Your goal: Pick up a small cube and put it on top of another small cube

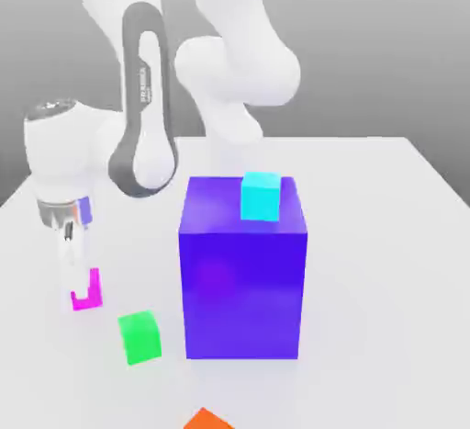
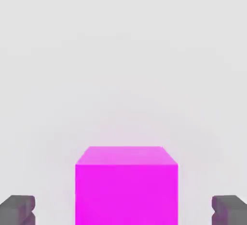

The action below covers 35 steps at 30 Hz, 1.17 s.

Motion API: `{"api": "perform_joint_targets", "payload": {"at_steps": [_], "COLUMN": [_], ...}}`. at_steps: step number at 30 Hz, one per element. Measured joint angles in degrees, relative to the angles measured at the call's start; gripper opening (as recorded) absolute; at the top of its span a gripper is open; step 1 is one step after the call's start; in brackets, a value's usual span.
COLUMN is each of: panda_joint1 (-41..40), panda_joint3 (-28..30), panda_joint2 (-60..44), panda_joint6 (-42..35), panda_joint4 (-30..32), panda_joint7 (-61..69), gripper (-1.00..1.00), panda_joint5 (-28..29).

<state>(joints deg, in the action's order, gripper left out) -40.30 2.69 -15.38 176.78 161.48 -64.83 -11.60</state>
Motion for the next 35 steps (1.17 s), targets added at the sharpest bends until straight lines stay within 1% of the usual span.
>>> {"api": "perform_joint_targets", "payload": {"at_steps": [5,6,8,11,14,17,21,25,27,31,32,35], "panda_joint1": [-0.02,-0.73,0.3,2.79,3.03,5.34,11.75,16.01,16.73,16.86,16.86,16.86], "panda_joint3": [-0.01,-0.75,0.46,3.92,5.67,2.89,-0.42,-4.0,-4.49,-4.39,-4.38,-4.38], "panda_joint2": [0.0,-0.88,1.04,6.62,12.83,16.06,18.73,20.56,18.26,10.85,9.14,9.14], "panda_joint6": [0.06,0.78,-0.79,-5.24,-10.16,-14.02,-18.54,-22.49,-20.67,-13.75,-12.13,-12.13], "panda_joint4": [0.0,-0.17,0.22,1.37,2.58,1.84,-0.12,-2.12,-2.61,-3.09,-3.16,-3.16], "panda_joint7": [-0.15,-0.02,-0.67,-3.63,-7.28,-10.6,-15.2,-19.84,-20.91,-21.77,-21.84,-21.84], "gripper": [-1.0,-1.0,-1.0,-1.0,-1.0,-1.0,-1.0,-1.0,-1.0,-1.0,1.0,1.0], "panda_joint5": [0.15,0.03,0.8,4.69,9.78,10.94,10.97,11.11,11.56,12.4,12.5,12.5]}}
